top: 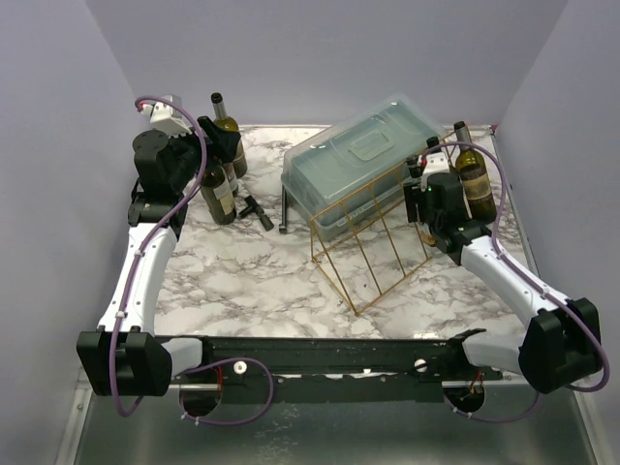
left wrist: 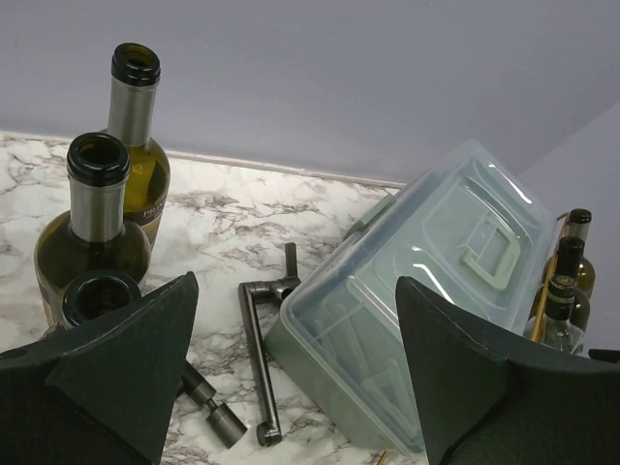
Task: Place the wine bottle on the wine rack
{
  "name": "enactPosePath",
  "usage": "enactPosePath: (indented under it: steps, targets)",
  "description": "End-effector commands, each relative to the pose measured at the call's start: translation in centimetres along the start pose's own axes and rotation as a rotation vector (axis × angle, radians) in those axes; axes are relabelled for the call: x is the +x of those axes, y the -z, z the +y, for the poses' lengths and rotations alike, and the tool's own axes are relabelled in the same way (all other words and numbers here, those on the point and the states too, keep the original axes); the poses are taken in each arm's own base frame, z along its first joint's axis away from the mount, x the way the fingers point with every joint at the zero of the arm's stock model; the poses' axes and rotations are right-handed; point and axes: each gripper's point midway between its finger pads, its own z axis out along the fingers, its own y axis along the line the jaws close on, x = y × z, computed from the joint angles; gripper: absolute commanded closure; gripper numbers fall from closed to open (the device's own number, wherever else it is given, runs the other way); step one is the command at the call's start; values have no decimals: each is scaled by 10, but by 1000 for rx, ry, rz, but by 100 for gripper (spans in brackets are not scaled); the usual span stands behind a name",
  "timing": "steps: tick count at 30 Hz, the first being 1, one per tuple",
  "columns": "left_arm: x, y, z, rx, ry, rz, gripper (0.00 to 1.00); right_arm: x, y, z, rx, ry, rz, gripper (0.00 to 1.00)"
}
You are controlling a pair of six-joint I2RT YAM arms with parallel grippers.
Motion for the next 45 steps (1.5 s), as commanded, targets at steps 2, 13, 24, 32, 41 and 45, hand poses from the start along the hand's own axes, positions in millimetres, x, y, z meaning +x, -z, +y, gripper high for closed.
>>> enactPosePath:
  steps: [2, 13, 24, 32, 41, 45]
  targets:
    - [-2, 0, -4, 32, 7, -9, 16, -33, 20, -7, -23, -28, -59, 19]
    - [-16, 10, -4, 38, -51, -52, 13, -58, 65, 9, -208, -136, -141, 0]
    - [-40, 27, 51, -215, -119, -139, 9, -93, 133, 68, -650, -421, -214, 0]
    - [-11, 9, 87, -290, -42, -36, 9, -109, 154, 70, -713, -564, -221, 0]
    - [17, -20, 107, -214, 6, 72, 11, -100, 161, 62, -686, -511, -274, 0]
    - [25, -25, 108, -195, 20, 94, 13, -97, 162, 63, -695, -491, -269, 0]
